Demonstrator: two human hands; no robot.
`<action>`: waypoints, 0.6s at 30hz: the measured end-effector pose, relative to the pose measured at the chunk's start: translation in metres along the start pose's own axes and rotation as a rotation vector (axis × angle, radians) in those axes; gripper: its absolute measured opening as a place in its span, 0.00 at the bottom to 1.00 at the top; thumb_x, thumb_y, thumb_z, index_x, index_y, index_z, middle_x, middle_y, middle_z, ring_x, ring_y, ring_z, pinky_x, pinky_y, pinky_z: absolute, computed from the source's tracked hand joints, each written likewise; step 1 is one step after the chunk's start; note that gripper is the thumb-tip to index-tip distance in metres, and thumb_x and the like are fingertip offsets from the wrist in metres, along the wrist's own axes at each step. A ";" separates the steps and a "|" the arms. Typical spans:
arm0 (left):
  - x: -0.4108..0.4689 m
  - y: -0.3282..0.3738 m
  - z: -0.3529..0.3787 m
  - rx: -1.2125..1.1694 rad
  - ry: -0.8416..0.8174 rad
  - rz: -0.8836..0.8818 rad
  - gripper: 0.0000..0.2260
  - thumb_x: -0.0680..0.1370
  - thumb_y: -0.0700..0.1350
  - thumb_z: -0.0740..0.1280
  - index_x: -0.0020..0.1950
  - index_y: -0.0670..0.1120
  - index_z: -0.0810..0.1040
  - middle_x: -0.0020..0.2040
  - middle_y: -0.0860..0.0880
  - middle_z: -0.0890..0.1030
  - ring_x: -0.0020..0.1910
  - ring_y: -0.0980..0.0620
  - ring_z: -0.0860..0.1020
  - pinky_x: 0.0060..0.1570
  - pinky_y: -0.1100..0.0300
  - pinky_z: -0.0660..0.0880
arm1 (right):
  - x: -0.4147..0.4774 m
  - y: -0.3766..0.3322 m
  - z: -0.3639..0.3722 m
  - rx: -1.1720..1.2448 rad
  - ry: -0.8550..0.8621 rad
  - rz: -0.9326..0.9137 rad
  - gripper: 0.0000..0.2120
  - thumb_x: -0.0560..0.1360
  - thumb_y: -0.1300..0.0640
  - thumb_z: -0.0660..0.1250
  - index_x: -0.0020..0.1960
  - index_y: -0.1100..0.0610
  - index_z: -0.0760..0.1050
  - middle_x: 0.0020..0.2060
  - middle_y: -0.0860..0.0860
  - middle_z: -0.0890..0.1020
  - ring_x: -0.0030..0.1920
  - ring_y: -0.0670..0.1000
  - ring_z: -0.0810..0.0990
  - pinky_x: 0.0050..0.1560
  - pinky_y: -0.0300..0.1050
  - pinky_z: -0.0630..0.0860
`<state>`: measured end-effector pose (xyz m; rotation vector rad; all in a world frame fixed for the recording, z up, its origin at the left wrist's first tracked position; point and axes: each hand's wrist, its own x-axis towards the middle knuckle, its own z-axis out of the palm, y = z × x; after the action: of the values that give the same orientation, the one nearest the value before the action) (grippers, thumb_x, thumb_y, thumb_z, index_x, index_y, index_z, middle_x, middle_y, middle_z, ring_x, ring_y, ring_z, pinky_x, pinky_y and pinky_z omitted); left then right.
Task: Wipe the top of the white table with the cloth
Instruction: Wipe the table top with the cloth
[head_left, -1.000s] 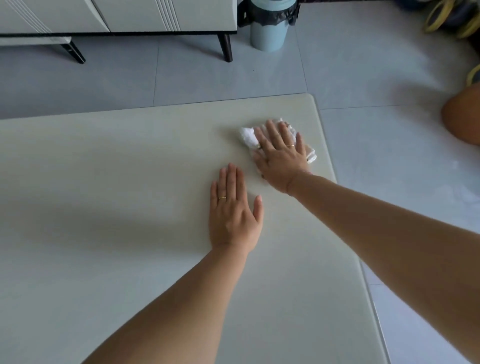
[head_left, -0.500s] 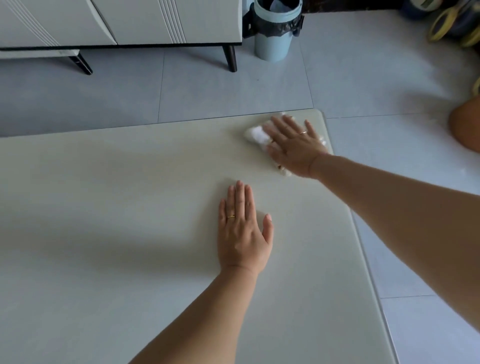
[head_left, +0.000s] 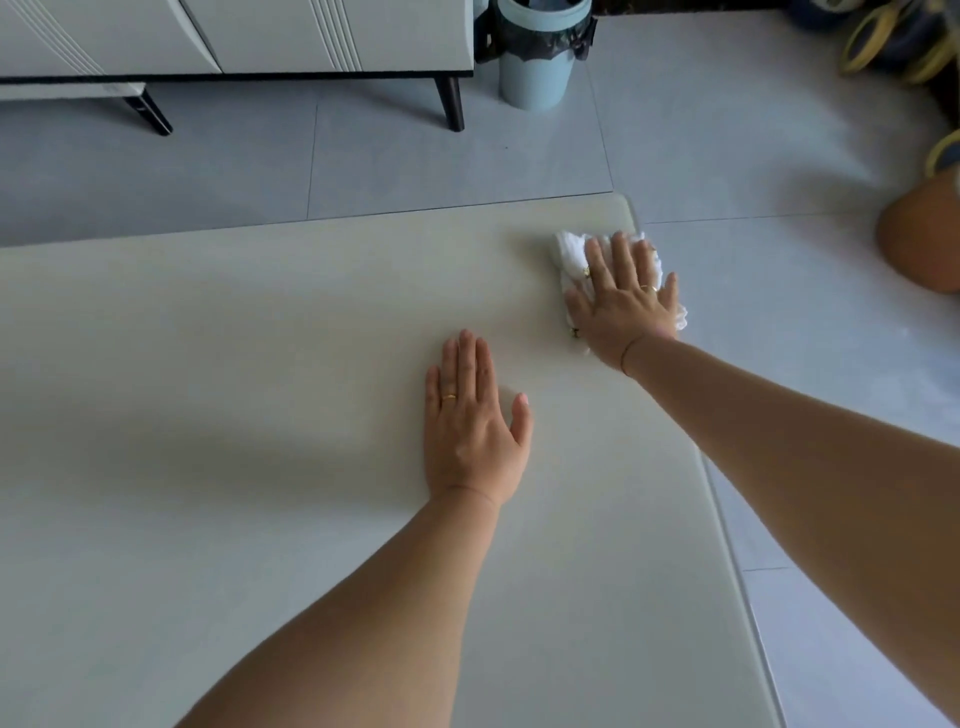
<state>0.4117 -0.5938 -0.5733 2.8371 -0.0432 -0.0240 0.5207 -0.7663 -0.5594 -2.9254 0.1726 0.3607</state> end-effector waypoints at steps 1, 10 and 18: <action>0.000 0.000 0.000 0.003 0.006 0.000 0.30 0.78 0.53 0.56 0.76 0.40 0.55 0.78 0.44 0.55 0.77 0.47 0.51 0.75 0.53 0.45 | -0.013 0.005 0.003 -0.006 -0.009 -0.040 0.29 0.78 0.37 0.42 0.76 0.44 0.39 0.77 0.46 0.39 0.76 0.52 0.35 0.72 0.59 0.36; -0.003 0.004 -0.001 0.155 -0.029 -0.025 0.30 0.80 0.55 0.52 0.77 0.42 0.47 0.79 0.45 0.47 0.77 0.48 0.44 0.73 0.52 0.36 | -0.111 0.036 0.021 0.047 -0.009 0.089 0.29 0.79 0.39 0.44 0.76 0.44 0.37 0.77 0.47 0.38 0.76 0.52 0.36 0.74 0.55 0.38; -0.150 0.042 0.003 0.043 -0.032 0.050 0.30 0.79 0.55 0.51 0.75 0.38 0.59 0.76 0.41 0.59 0.76 0.43 0.57 0.74 0.47 0.52 | -0.197 0.062 0.032 0.055 -0.051 0.013 0.28 0.80 0.41 0.43 0.75 0.44 0.36 0.76 0.46 0.38 0.75 0.50 0.34 0.74 0.51 0.36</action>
<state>0.2604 -0.6304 -0.5617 2.8777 -0.1225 -0.0585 0.3149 -0.8024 -0.5513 -2.8585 0.1911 0.4253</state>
